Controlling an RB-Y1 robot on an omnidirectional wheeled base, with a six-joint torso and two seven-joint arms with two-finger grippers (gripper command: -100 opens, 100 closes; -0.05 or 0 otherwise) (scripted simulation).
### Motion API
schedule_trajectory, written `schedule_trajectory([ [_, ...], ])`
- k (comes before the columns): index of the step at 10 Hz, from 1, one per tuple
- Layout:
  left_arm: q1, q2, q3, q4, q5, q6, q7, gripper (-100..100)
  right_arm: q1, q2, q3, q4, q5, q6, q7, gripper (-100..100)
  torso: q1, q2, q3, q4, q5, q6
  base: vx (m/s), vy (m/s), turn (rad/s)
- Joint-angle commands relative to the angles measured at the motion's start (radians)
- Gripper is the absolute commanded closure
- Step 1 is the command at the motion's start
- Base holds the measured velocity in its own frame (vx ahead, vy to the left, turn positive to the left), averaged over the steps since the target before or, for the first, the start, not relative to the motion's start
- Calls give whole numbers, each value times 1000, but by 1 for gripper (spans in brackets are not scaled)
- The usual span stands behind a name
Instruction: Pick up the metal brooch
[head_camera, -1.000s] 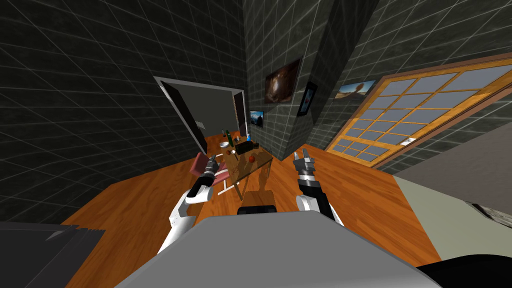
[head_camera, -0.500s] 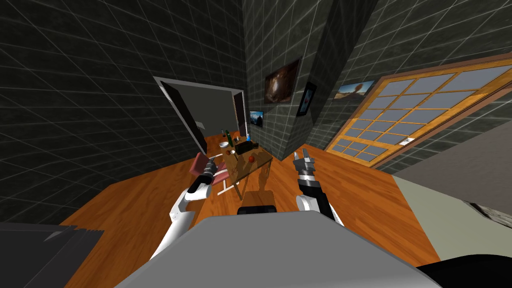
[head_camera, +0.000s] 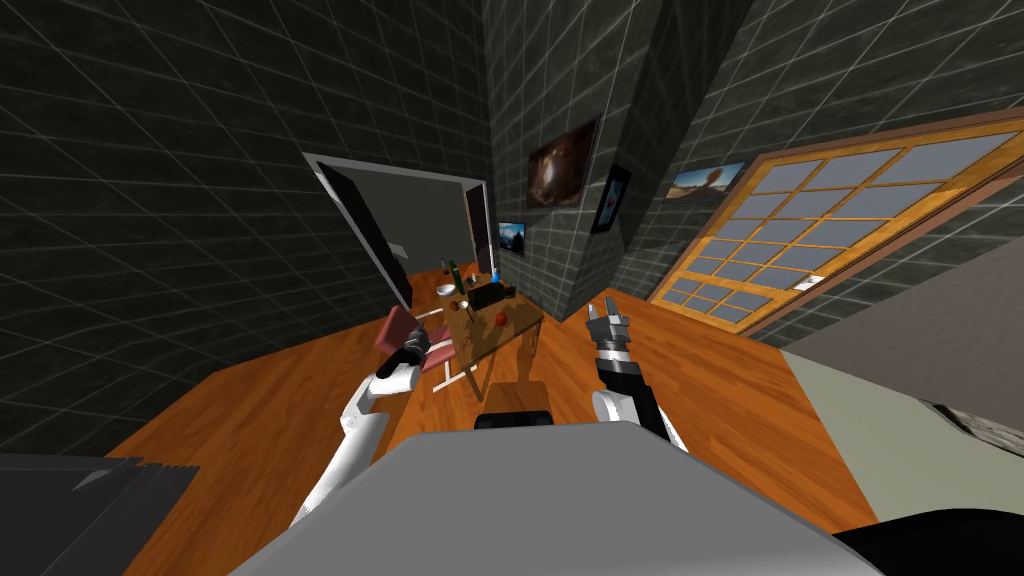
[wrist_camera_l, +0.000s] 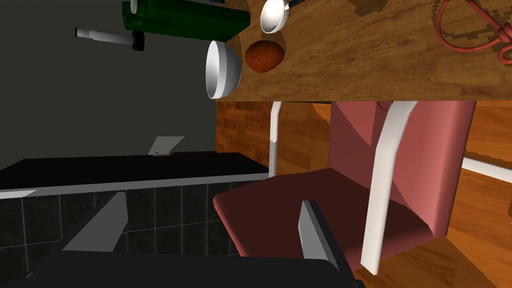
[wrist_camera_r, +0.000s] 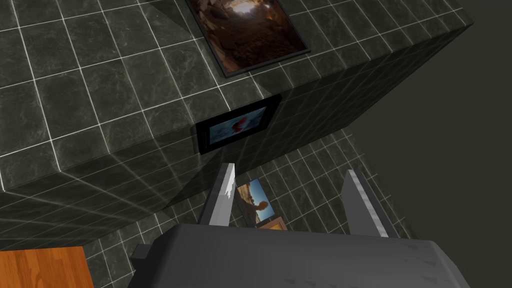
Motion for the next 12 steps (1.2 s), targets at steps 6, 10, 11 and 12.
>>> schedule_trajectory([
  [6,-58,19,70,140,6,177,87,-100,0,0,0,0,0,0,0,0,-1,-1,-1,0,0,0,36,-32,-18],
  [10,-75,23,91,182,6,246,113,-100,0,0,0,0,0,0,0,0,-1,-2,-1,0,0,0,41,-35,-12],
  [11,-92,25,111,222,5,294,140,-100,0,0,0,0,0,0,0,0,0,0,0,0,0,0,35,-36,-38],
  [12,-92,25,111,224,5,294,140,-100,0,0,0,0,0,0,0,0,-1,-1,0,0,0,0,45,-34,-15],
])
